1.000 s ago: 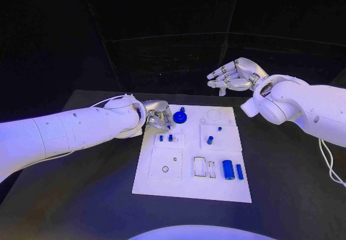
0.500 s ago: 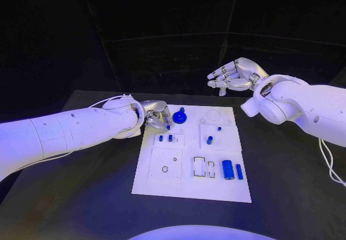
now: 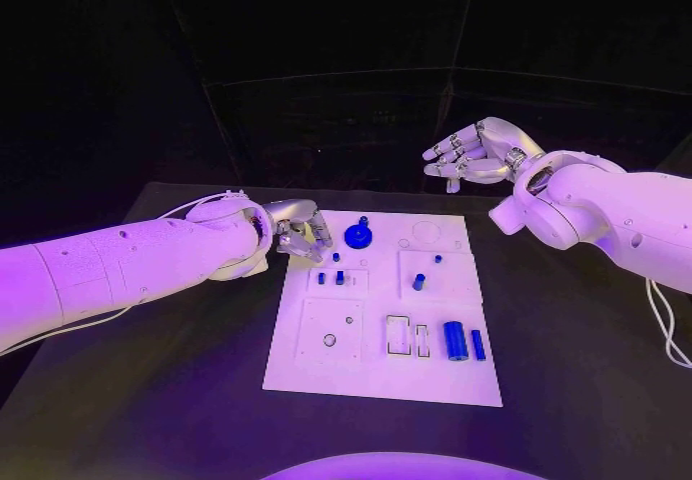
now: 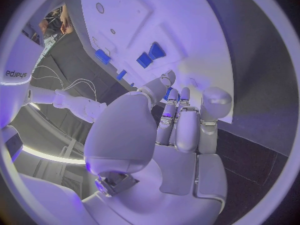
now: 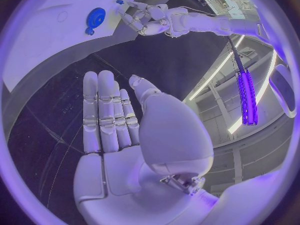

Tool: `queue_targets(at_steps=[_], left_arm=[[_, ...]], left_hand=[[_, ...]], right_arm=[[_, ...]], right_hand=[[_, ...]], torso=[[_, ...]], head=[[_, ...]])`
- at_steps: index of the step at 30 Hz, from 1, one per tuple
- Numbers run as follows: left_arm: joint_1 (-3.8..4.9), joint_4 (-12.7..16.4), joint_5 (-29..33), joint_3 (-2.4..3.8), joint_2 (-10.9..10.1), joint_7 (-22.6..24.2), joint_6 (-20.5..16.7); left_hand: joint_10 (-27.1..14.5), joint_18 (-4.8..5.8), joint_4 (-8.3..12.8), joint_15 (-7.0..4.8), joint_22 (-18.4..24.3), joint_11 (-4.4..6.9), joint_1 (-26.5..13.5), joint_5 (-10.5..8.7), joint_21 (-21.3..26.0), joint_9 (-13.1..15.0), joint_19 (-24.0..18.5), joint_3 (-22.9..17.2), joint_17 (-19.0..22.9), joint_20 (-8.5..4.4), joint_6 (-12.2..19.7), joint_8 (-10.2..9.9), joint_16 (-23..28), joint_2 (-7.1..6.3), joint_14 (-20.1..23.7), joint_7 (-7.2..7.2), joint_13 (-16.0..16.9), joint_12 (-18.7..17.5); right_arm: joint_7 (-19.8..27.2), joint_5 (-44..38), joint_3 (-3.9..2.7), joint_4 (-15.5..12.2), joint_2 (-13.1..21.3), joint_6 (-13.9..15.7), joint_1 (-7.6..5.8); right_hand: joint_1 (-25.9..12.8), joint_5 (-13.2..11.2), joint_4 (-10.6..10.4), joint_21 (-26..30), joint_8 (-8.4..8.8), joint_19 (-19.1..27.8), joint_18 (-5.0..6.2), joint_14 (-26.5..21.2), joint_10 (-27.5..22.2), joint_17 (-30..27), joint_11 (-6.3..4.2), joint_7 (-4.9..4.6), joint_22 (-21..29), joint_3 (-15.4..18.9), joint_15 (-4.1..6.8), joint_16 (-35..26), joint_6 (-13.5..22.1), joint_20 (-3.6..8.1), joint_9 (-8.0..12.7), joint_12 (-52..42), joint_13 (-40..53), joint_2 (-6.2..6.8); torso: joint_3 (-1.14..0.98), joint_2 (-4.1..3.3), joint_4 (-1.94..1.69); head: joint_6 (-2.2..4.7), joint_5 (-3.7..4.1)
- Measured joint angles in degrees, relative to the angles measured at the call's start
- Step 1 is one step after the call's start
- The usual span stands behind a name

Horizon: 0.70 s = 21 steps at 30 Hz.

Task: Assemble the parts on the task board

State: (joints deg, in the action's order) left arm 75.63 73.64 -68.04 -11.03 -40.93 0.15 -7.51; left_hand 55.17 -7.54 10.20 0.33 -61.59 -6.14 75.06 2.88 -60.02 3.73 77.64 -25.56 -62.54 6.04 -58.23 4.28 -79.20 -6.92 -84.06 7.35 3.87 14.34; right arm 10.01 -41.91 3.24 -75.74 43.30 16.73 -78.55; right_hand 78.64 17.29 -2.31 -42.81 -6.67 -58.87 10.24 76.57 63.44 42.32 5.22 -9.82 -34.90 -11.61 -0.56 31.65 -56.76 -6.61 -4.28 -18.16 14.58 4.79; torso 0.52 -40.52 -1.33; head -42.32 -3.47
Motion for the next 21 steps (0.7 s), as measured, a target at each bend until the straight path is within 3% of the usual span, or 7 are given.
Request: queue_targets(at_steps=[5,6,7,9,14,16,21], left_arm=[[0.0,0.32,4.6,0.01,-1.71,2.3,-2.41],[0.0,0.42,6.37,0.01,-2.06,3.06,-3.02],[0.0,0.64,9.25,0.01,-2.54,4.29,-3.83],[0.0,1.09,14.6,-0.01,-3.27,6.58,-4.92],[0.04,2.88,33.21,-0.04,-4.77,13.87,-6.59],[0.04,3.7,39.76,-0.06,-5.2,16.34,-6.67],[0.04,5.27,54.03,-0.1,-6.07,21.63,-6.41]], left_hand=[[0.33,0.0,-0.16,0.0,0.41,0.33,-0.05,0.0,0.54,0.23,0.0,0.16,-0.02,0.0,-1.08,0.32,0.0,0.05,0.0,1.07,0.29,1.57],[0.74,0.01,-0.19,0.0,1.54,0.54,-0.14,0.0,1.95,0.23,-0.59,0.13,0.72,0.3,-1.51,0.39,0.29,0.69,0.0,1.24,0.38,2.08],[0.98,-0.02,-0.42,0.22,3.47,0.48,-0.17,0.0,4.22,0.23,-1.83,-0.09,2.9,0.32,-1.76,0.39,1.41,1.13,0.24,1.29,0.38,2.44],[1.05,-1.35,-0.82,0.33,8.05,0.42,-0.62,0.0,9.72,0.23,-4.91,-0.5,9.04,0.37,-1.79,0.39,4.54,1.59,2.37,1.33,0.38,3.22],[1.46,-2.34,-1.64,0.36,14.23,0.41,-1.26,0.0,17.67,0.15,-9.9,-0.94,20.0,0.49,-1.79,0.39,10.69,2.63,7.26,1.33,0.36,4.75],[1.82,-2.34,-1.85,0.38,15.13,0.5,-1.44,0.0,19.1,0.15,-10.98,-0.87,24.15,0.51,-1.79,0.39,13.21,2.81,9.23,1.33,0.33,5.63],[2.91,-2.36,-2.5,0.16,15.98,0.84,-1.78,0.0,20.28,0.16,-11.39,-0.21,27.63,0.52,-1.98,0.39,15.34,3.15,10.5,1.53,0.45,7.23]], right_arm=[[-0.65,-4.55,0.0,-0.07,1.29,-0.1,0.98],[-0.83,-5.83,0.0,-0.25,1.59,-0.14,1.25],[-1.11,-7.84,0.0,-0.57,2.06,-0.21,1.69],[-1.63,-11.26,0.0,-1.08,2.74,-0.39,2.46],[-3.49,-22.35,0.04,-2.96,4.69,-1.26,4.35],[-4.32,-26.44,0.02,-3.82,5.3,-1.61,5.16],[-6.83,-36.62,0.07,-5.89,6.03,-2.49,7.06]], right_hand=[[2.43,-1.99,1.99,-1.61,-0.81,-1.71,0.0,2.18,0.43,-0.23,-0.43,0.68,-0.96,-2.59,0.68,0.97,-1.93,0.53,-0.15,1.65,-1.65,-0.07],[2.78,-1.99,2.5,-2.06,-0.99,-2.09,0.01,2.86,0.69,-0.24,-0.65,0.75,-1.25,-3.1,0.88,1.27,-2.48,0.85,-0.2,2.05,-2.01,-0.05],[3.04,-1.99,2.99,-2.71,-1.26,-2.64,0.0,3.81,1.47,-0.24,-0.78,0.91,-1.68,-3.94,1.05,1.75,-3.14,0.99,-0.21,2.52,-2.42,-0.05],[3.26,-1.99,3.54,-4.27,-1.3,-3.68,0.0,4.99,2.1,0.18,-1.04,1.2,-3.11,-4.76,1.21,2.84,-3.66,1.22,-0.21,3.21,-2.95,0.17],[2.92,-2.35,4.33,-10.6,-1.3,-7.32,0.0,7.18,3.22,5.23,-1.34,1.63,-9.96,-6.61,1.58,9.6,-4.86,1.58,-0.12,5.5,-4.23,0.5],[2.47,-2.66,4.54,-12.48,-1.3,-8.13,-0.96,7.18,3.32,6.72,-1.43,1.66,-12.04,-7.27,1.59,11.67,-5.01,1.61,0.0,6.52,-4.73,0.95],[1.61,-3.9,4.58,-14.74,-0.71,-8.95,-0.92,7.18,3.52,8.39,-1.23,1.65,-14.6,-8.37,1.59,14.11,-5.01,1.38,0.21,8.51,-5.7,1.81]], torso=[[0.02,0.04,-0.01],[0.01,0.04,-0.01],[0.0,0.05,-0.01],[-0.04,0.05,-0.01],[-0.06,-0.02,0.04],[-0.03,-0.09,0.06],[-0.07,-0.09,0.23]], head=[[0.35,0.14],[0.44,0.25],[0.52,0.43],[0.73,0.93],[1.32,1.86],[1.56,2.21],[1.69,2.86]])
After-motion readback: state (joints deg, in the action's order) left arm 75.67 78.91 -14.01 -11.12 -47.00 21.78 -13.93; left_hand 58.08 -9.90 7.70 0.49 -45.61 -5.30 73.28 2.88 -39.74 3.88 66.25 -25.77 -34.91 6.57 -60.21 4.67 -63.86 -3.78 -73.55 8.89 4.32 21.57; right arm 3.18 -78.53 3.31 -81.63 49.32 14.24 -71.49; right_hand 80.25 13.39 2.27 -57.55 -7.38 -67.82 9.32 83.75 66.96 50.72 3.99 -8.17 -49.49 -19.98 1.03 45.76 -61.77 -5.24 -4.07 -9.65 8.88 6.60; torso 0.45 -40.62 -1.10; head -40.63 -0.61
